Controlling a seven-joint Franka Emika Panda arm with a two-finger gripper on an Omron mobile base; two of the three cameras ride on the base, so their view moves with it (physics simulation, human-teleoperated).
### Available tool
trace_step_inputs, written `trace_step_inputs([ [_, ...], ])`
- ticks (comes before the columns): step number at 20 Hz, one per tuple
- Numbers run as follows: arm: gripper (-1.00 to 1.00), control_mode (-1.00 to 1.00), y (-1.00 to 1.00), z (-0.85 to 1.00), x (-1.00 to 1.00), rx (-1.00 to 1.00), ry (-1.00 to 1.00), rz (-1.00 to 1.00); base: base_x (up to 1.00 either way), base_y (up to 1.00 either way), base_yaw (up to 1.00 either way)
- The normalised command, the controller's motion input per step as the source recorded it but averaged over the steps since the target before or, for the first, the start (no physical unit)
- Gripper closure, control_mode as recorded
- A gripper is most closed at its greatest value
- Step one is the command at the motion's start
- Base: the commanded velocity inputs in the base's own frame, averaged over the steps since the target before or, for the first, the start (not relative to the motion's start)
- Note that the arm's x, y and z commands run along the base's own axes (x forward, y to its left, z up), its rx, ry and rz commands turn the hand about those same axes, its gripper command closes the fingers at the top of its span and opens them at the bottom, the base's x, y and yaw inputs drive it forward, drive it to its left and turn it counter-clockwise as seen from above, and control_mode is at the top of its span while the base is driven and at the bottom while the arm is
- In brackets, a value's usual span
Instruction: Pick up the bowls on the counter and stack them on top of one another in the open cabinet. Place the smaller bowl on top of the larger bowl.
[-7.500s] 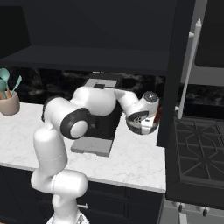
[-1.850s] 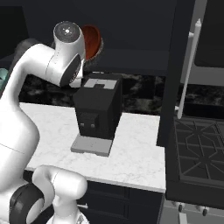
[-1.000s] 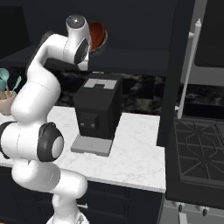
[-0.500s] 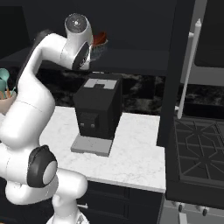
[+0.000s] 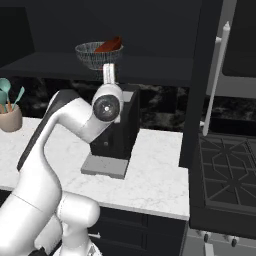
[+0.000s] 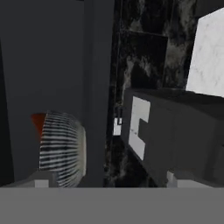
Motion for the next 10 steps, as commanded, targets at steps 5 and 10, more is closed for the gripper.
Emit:
trace_step_inputs([
  [5, -1.0, -1.0, -0.76, -0.24, -1.0, 0.1, -0.54, 0.0, 0.0, 0.0, 0.0],
  [10, -1.0, -1.0, -0.36, 0.1, -0.32, 0.09, -0.14, -0.04, 0.0, 0.0, 0.0],
])
